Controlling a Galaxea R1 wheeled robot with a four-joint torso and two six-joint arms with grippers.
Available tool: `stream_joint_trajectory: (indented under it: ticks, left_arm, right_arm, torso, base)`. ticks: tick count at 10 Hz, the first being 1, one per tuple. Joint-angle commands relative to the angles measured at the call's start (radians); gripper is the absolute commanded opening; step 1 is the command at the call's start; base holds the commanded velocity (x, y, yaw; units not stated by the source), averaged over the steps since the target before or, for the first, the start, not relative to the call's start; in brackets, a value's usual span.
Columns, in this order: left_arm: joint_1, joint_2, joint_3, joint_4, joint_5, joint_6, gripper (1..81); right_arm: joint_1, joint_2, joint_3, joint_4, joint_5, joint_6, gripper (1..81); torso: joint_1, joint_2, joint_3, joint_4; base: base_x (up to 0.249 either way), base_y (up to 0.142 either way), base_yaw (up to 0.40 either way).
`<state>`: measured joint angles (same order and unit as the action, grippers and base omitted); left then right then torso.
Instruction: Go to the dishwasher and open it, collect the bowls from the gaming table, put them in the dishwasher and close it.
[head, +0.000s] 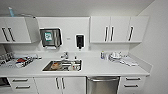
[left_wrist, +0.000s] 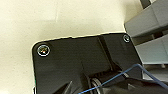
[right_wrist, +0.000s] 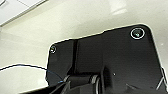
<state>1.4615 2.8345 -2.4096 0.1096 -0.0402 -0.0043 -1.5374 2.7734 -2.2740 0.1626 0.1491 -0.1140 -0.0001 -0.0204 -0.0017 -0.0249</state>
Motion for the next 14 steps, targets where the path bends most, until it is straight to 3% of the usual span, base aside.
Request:
stream_joint_trajectory:
  ticks: [1,14]
  left_arm:
    - [-0.048,-0.01,0.009,0.012,0.052,0.0,81.1]
    - [-0.045,-0.012,0.009,0.013,0.051,0.0,81.1]
  right_arm:
    - [0.039,-0.01,0.01,-0.005,-0.059,-0.003,81.1]
    - [0.042,-0.007,0.007,-0.009,-0.059,-0.006,81.1]
  torso:
    - [0.0,0.0,0.0,0.0]
    - [0.0,0.0,0.0,0.0]
  base:
    - [0.148,0.0,0.0]
    - [0.133,0.0,0.0]
